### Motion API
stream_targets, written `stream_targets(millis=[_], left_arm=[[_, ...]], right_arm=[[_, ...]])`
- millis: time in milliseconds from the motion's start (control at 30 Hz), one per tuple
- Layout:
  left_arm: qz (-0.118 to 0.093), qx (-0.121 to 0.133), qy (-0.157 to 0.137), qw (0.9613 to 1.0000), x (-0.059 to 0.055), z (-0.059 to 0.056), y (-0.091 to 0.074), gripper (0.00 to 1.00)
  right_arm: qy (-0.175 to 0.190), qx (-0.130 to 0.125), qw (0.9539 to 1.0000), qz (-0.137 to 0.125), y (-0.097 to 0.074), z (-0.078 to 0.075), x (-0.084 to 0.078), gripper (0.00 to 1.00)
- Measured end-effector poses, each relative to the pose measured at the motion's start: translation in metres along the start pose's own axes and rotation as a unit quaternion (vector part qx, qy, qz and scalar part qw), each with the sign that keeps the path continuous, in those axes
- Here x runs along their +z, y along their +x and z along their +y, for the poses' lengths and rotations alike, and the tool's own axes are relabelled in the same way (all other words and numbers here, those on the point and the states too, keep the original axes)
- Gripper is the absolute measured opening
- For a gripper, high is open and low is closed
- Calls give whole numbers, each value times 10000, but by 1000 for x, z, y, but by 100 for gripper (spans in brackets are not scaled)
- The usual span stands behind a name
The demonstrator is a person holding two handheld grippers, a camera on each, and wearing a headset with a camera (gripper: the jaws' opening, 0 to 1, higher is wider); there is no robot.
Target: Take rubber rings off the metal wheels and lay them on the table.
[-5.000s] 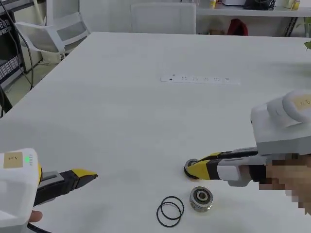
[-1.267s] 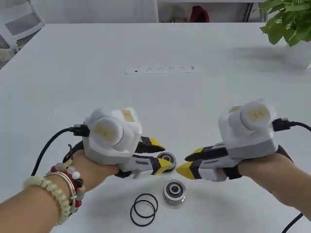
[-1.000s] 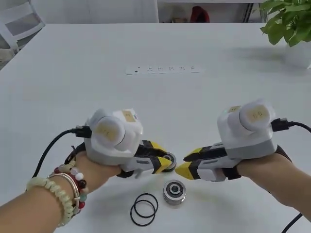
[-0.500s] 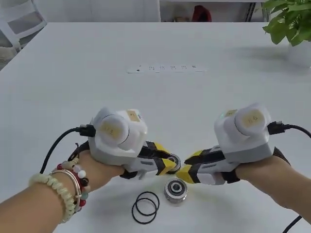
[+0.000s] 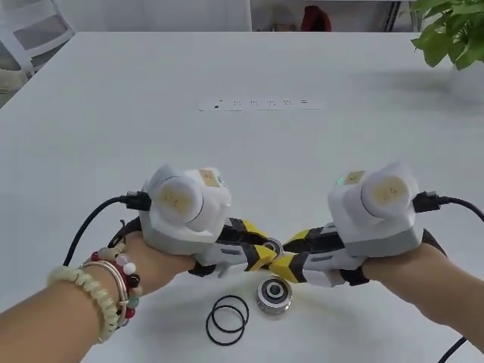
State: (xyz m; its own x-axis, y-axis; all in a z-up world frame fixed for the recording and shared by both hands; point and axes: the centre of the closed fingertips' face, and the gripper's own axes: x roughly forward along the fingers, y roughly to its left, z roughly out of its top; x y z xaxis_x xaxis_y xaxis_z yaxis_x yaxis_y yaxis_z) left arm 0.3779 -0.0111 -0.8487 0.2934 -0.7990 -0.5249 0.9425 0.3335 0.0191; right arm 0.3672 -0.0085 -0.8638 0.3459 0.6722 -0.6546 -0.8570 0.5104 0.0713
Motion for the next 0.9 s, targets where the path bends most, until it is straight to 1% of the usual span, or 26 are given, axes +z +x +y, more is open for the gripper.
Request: stream_targets(millis=[100,467,500,533,567,600,633,767,833,900], left_arm=[[0,2,-2,10000,0,0,0,15],[3,13,-13,10000,0,0,0,15],[4,15,-15,10000,0,0,0,15],[6,17,-15,10000,0,0,0,15],[9,19,-14,10000,0,0,0,15],[11,21,-14,10000,0,0,0,15],[16,23,-9,10000,0,0,0,15],[24,28,-6,10000,0,0,0,15],[18,23,-3,10000,0,0,0,15],[23,12,22,10000,0,-1,0,15]], right_arm=[[-34,16,10000,19,-1,0,-1,18],[30,88,9999,78,-3,0,-4,13],[-32,39,9999,157,-3,-2,-7,10],[-81,-29,9998,167,-4,-5,-8,6],[-11,-30,9999,108,-4,-6,-8,2],[140,18,9998,104,-4,-5,-8,2],[152,-4,9998,106,-4,-7,-8,2],[53,-55,9998,157,-3,-6,-8,2],[58,-128,9998,152,-4,-9,-8,0],[211,-124,9995,173,-5,-9,-8,0]])
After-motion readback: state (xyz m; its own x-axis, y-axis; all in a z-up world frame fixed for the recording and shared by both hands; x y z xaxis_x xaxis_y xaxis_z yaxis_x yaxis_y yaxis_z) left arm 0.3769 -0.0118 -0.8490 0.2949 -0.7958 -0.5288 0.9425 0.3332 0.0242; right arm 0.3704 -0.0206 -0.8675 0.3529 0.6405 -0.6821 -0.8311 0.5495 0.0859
